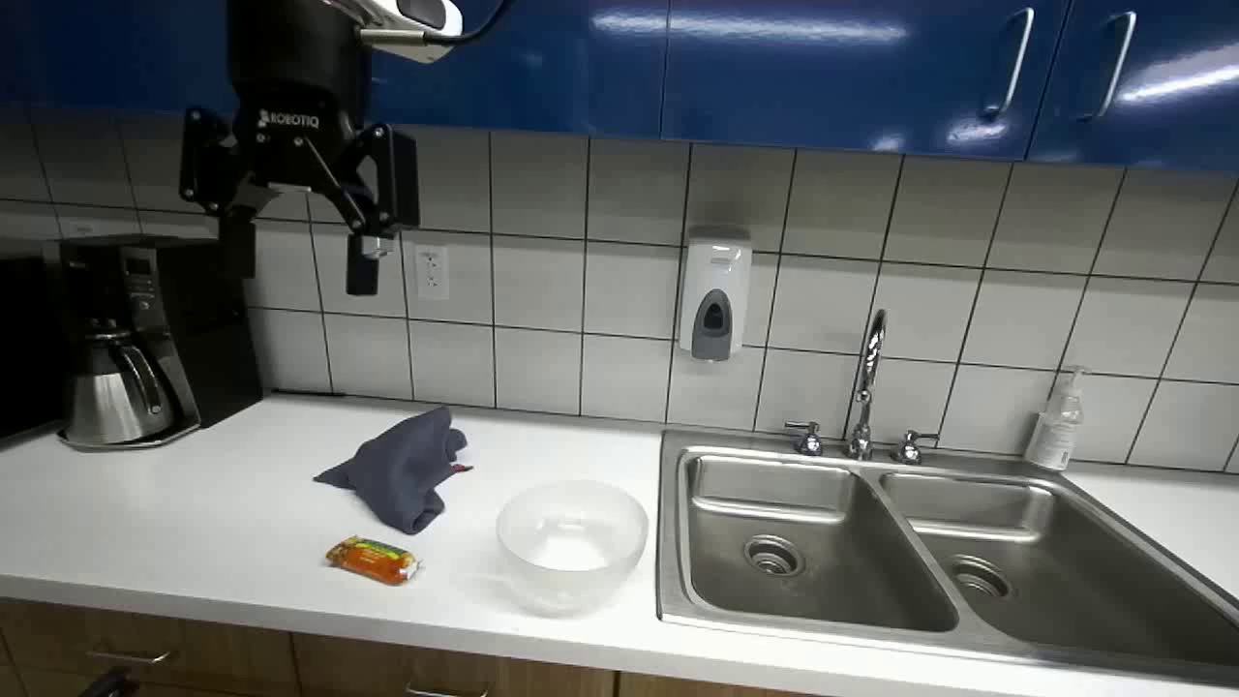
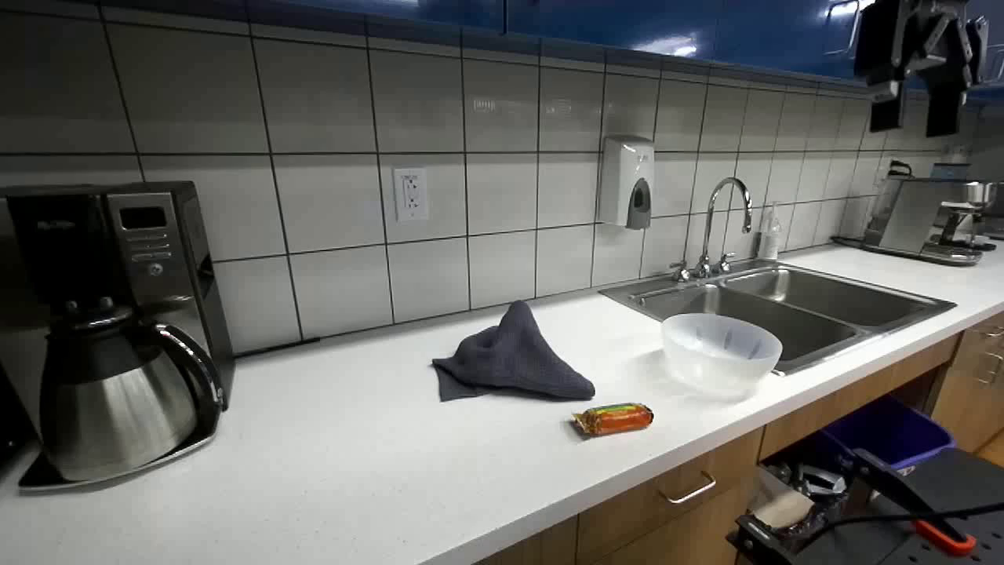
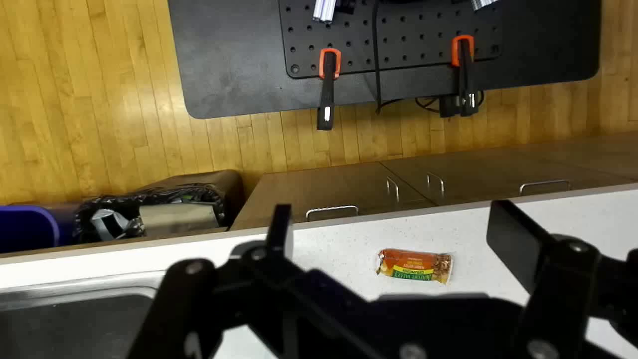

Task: Put the orange packet in the bowl.

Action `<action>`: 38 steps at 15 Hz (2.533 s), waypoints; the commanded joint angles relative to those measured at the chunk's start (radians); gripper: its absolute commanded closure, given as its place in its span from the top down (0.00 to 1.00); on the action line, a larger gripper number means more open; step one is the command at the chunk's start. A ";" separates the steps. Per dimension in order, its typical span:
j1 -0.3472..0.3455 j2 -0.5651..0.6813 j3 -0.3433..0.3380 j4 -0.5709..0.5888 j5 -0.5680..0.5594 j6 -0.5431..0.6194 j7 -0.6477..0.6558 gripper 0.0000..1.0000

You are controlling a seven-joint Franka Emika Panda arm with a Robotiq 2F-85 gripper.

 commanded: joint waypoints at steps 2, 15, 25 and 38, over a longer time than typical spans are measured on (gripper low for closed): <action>0.008 0.002 0.005 -0.005 -0.001 0.012 0.006 1.00; 0.044 0.317 0.027 -0.019 0.070 0.272 0.058 1.00; 0.055 0.628 0.094 0.128 0.112 0.400 0.154 1.00; 0.088 0.811 0.151 0.172 0.364 0.597 0.386 1.00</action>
